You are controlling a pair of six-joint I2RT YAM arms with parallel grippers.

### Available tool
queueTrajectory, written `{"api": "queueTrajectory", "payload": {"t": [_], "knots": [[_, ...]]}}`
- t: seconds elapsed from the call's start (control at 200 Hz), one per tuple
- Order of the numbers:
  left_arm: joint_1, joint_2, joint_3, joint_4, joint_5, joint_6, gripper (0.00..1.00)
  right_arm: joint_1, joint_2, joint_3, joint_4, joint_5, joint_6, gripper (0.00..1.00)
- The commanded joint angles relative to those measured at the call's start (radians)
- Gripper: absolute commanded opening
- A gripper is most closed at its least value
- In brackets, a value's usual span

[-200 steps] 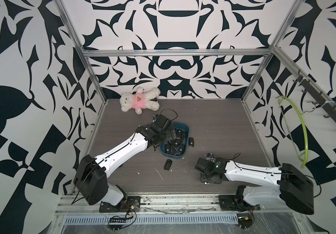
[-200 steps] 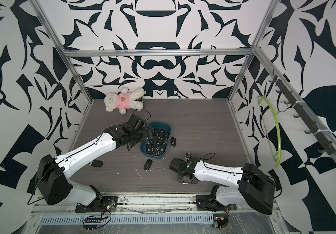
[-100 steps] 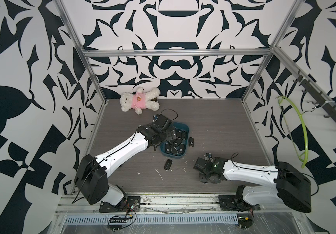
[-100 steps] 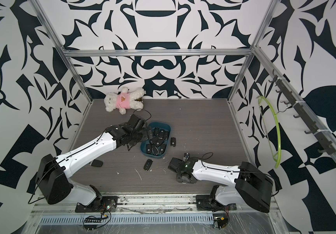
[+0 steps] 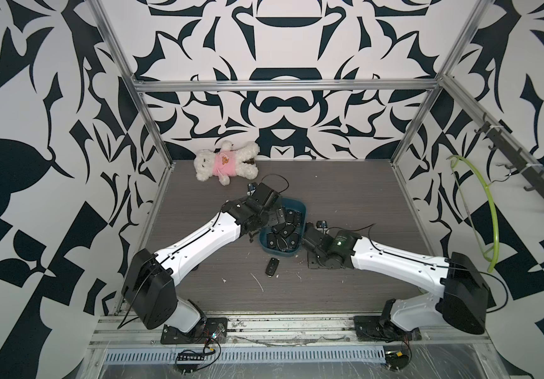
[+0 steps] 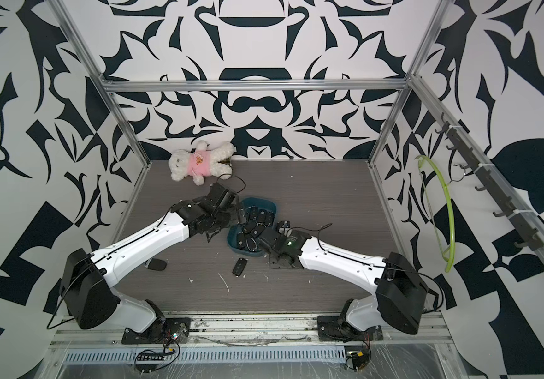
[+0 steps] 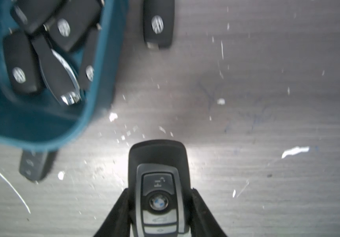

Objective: Place the car key into the storage box
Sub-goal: Pick up the car key from the center of the board, then place the car key in the storage box.

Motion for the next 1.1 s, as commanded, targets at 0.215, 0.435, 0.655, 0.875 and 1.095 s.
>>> {"api": "queueTrajectory", "payload": {"t": [0.215, 0.435, 0.655, 0.875, 1.095], "knots": [[0.059, -0.027, 0.016, -0.053, -0.060, 0.062, 0.99, -0.085, 0.201, 0.280, 0.004, -0.094, -0.184, 0.35], [0.105, -0.038, 0.007, -0.052, -0.051, 0.082, 0.99, -0.096, 0.357, 0.420, 0.000, -0.154, -0.230, 0.35], [0.132, -0.053, -0.010, -0.046, -0.046, 0.085, 0.99, -0.095, 0.467, 0.483, 0.003, -0.190, -0.258, 0.35], [0.140, -0.063, -0.018, -0.050, -0.044, 0.085, 0.99, -0.094, 0.527, 0.497, 0.006, -0.214, -0.268, 0.34], [0.139, -0.072, -0.025, -0.053, -0.042, 0.080, 0.99, -0.094, 0.541, 0.499, 0.009, -0.219, -0.268, 0.50]]}}
